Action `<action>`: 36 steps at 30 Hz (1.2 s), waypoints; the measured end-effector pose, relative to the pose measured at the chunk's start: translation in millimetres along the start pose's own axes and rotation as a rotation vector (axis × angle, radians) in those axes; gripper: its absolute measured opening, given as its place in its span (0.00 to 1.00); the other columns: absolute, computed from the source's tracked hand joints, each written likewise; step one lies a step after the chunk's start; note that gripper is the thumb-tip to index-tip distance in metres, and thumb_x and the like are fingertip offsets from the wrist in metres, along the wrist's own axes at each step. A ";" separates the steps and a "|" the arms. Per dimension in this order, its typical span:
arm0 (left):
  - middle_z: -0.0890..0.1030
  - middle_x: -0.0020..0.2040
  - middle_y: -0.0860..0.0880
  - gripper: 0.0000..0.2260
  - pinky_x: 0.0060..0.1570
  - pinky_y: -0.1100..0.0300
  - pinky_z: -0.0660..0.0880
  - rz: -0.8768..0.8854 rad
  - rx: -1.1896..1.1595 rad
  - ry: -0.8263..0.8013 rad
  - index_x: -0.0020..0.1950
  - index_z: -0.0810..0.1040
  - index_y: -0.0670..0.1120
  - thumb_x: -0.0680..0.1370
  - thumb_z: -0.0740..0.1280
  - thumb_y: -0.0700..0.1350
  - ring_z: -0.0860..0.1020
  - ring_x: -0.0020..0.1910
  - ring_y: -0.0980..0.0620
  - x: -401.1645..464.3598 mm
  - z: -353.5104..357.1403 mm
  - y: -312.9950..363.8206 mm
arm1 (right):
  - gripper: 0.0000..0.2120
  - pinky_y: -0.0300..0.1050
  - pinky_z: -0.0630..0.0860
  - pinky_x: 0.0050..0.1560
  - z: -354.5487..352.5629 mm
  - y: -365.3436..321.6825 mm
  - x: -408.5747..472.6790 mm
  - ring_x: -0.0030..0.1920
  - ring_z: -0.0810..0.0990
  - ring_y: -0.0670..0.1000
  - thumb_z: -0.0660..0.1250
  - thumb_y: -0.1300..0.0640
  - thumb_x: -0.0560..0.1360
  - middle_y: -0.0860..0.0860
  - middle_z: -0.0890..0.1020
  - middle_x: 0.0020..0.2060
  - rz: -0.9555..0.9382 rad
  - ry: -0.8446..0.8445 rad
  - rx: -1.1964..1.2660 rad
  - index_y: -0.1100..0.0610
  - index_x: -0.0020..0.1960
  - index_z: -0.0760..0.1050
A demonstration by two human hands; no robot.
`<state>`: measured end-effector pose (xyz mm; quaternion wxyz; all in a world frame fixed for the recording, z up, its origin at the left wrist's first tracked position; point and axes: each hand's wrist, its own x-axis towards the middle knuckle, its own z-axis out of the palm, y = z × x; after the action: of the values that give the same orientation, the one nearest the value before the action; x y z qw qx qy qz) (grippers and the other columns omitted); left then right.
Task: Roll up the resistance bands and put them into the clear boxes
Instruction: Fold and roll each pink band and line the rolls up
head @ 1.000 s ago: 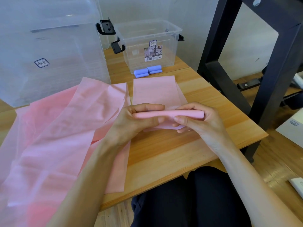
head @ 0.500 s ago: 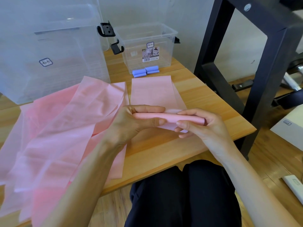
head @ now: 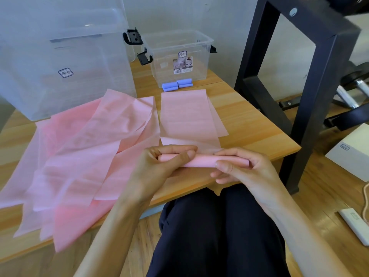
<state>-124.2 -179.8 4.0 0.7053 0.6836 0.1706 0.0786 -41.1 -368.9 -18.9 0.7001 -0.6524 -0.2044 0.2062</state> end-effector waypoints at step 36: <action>0.87 0.46 0.47 0.13 0.41 0.65 0.80 -0.058 -0.102 -0.008 0.49 0.85 0.41 0.69 0.71 0.47 0.86 0.45 0.50 -33.2 11.7 -6.8 | 0.15 0.45 0.83 0.40 9.3 3.6 -36.7 0.41 0.87 0.56 0.74 0.60 0.67 0.57 0.86 0.41 0.005 0.077 0.057 0.60 0.53 0.80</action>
<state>-151.9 -202.6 1.8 0.7419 0.6418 0.1832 0.0643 -76.8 -381.4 -22.5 0.7252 -0.6402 -0.1696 0.1883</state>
